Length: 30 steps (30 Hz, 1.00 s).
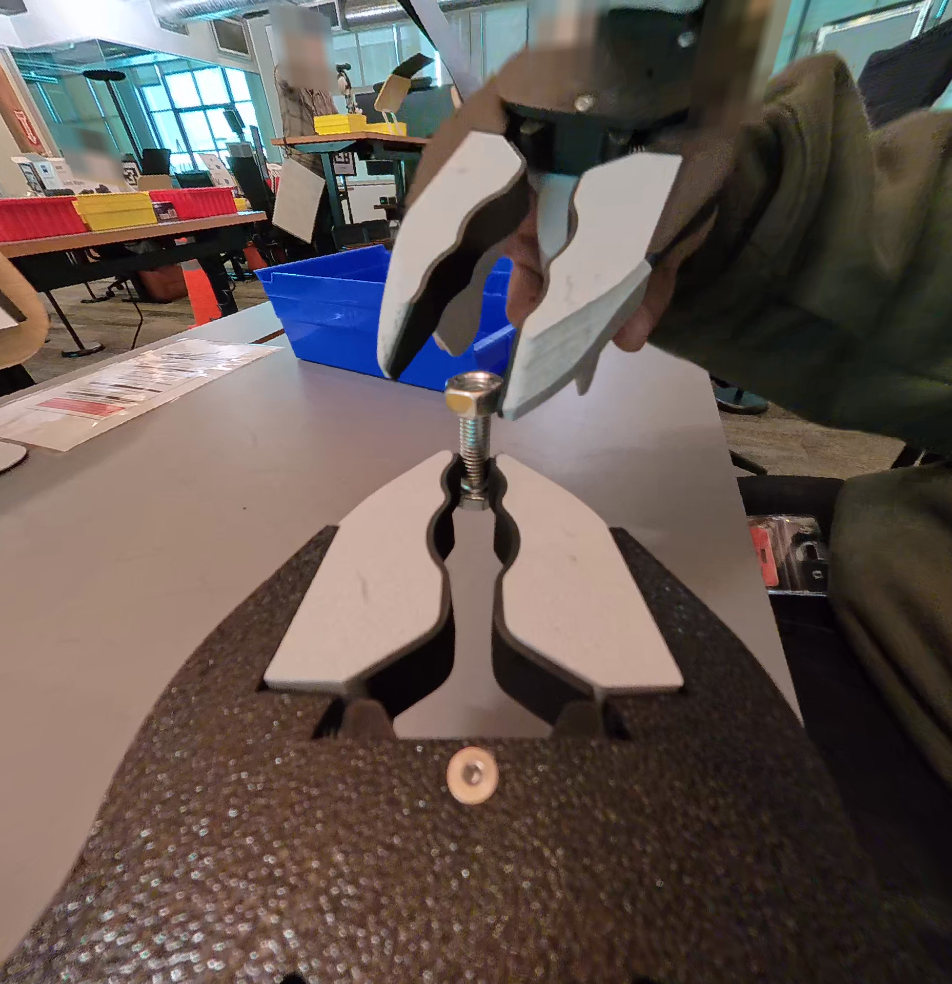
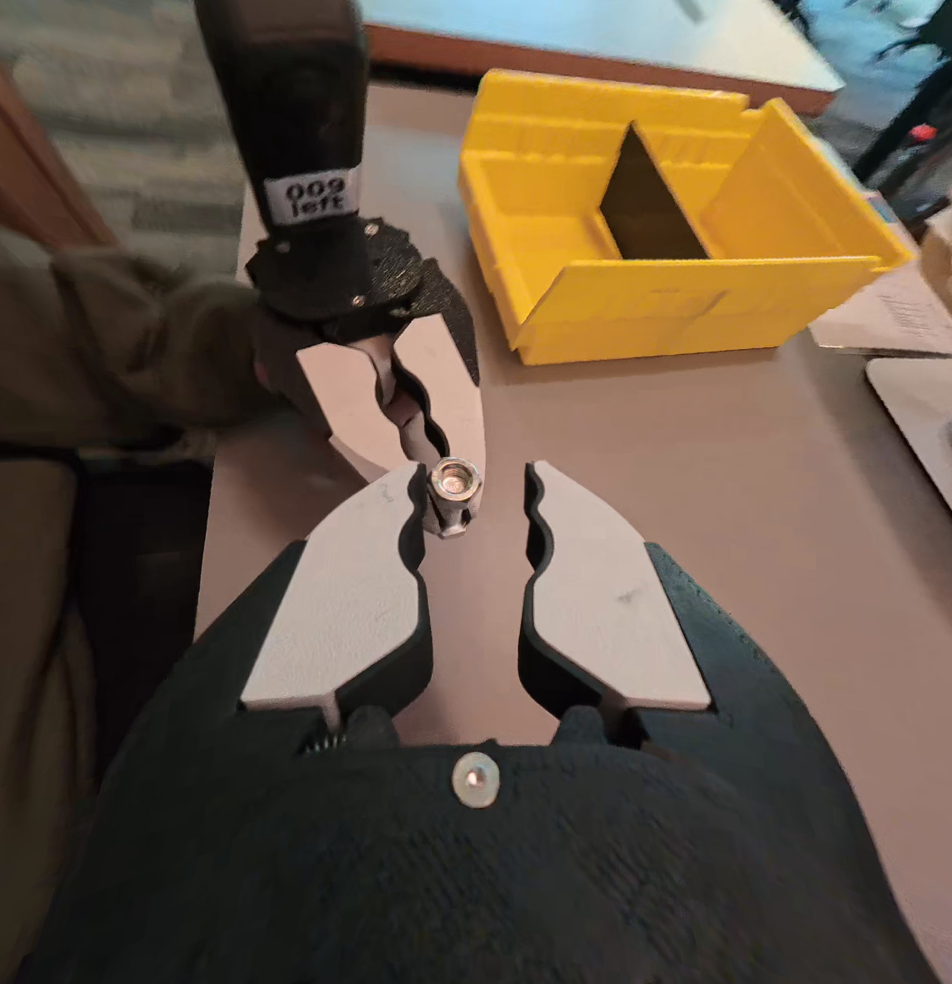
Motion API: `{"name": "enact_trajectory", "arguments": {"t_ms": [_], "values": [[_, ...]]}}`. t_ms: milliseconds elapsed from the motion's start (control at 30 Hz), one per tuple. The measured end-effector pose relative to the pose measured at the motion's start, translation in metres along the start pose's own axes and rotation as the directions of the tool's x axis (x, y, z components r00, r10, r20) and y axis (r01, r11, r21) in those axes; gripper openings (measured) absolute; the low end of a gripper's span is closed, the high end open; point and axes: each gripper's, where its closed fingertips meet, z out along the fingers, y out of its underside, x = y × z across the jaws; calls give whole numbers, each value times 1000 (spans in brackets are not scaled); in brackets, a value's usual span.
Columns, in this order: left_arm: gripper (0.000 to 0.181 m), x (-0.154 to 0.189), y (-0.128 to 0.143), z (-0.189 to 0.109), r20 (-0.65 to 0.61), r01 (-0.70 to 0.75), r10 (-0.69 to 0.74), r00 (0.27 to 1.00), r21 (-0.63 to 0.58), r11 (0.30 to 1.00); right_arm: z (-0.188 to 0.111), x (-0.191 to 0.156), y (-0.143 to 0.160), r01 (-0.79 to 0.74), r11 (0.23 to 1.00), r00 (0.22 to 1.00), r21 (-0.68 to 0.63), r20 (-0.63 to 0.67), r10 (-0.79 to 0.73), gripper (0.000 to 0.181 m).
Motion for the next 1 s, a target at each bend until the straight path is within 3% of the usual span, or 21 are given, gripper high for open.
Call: {"name": "enact_trajectory", "arguments": {"t_ms": [133, 233, 533, 767, 1000], "values": [[9, -1, 2, -1, 1, 0, 0, 1000, -8, 1000, -2, -1, 1, -54, 990, 995, 130, -81, 65, 30], [9, 0, 2, 0, -1, -2, 2, 1000, -11, 1000, -1, -8, 3, -90, 979, 993, 186, -61, 103, 19], [9, 0, 0, 0, 6, -3, 3, 1000, 0, 1000, -2, -7, 0, -166, 935, 974, 312, -98, 205, 18], [9, -3, -3, 0, 34, -2, 2, 999, 20, 1000, -5, -2, -3, -280, 798, 916, 534, -101, 389, 18], [9, -3, -1, 2, 34, 13, -14, 999, 12, 1000, -5, -1, 0, -228, 805, 909, 548, -178, 378, 18]]}}
